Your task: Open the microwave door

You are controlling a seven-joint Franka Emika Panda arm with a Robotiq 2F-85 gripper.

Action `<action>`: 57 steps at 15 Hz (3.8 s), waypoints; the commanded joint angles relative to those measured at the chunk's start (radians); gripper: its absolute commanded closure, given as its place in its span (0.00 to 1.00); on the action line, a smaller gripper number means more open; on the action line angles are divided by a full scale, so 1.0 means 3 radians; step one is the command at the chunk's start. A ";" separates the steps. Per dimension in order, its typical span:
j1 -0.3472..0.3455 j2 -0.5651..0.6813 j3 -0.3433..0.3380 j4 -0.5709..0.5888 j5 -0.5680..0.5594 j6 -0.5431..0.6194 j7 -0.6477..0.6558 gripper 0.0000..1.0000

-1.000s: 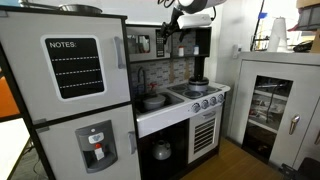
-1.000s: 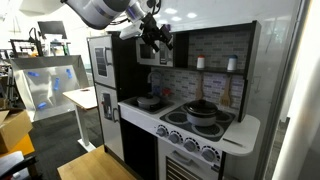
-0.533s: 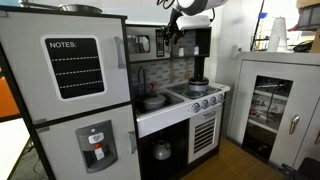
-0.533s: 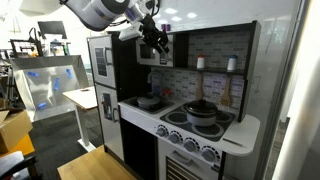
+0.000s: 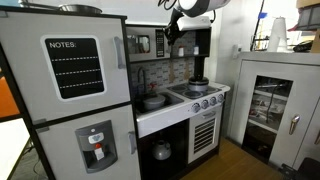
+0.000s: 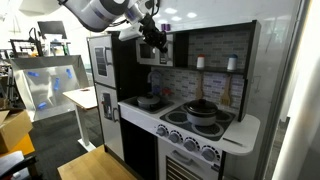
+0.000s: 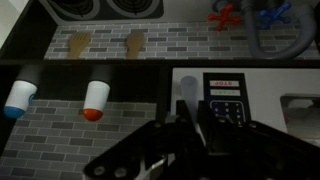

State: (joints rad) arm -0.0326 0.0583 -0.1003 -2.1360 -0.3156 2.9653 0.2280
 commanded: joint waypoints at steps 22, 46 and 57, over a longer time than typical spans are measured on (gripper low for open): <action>-0.0010 -0.1446 0.0175 -0.1366 -0.0260 0.0118 0.0286 0.96; -0.0187 -0.0234 0.0845 0.1362 -0.0424 -0.2174 0.0921 0.00; 0.0183 0.0498 0.0339 0.2477 -0.0201 -0.3109 0.1063 0.00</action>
State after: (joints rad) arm -0.0149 0.1933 0.0320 -1.4424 -0.3989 2.0980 0.5432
